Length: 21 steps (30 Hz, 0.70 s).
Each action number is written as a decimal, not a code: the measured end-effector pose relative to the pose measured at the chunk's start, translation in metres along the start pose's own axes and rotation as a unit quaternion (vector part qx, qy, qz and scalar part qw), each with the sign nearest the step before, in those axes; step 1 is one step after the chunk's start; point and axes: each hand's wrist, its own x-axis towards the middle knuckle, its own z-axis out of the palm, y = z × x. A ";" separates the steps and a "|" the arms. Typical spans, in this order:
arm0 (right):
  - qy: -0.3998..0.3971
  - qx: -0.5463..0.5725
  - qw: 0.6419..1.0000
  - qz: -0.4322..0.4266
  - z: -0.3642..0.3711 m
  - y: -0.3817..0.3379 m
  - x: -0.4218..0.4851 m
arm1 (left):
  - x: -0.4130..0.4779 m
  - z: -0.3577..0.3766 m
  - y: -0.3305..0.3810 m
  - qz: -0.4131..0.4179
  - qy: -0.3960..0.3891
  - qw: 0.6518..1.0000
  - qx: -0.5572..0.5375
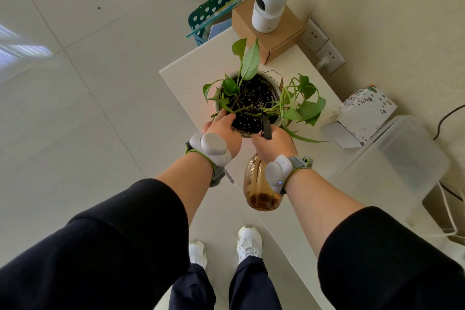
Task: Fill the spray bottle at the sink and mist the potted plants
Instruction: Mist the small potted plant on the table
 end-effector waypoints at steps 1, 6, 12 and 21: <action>-0.002 -0.002 1.000 0.001 -0.001 0.001 0.000 | -0.001 0.000 0.001 0.000 0.000 1.000 0.001; -0.018 -0.007 1.000 -0.004 0.000 -0.001 -0.001 | -0.001 0.002 0.002 -0.013 -0.001 1.000 0.003; -0.063 -0.007 0.997 -0.031 0.009 -0.014 0.004 | 0.001 0.000 -0.001 -0.027 -0.002 1.000 0.001; -0.088 -0.040 0.995 -0.037 0.016 -0.017 0.004 | 0.007 -0.001 -0.011 -0.041 -0.033 0.999 -0.003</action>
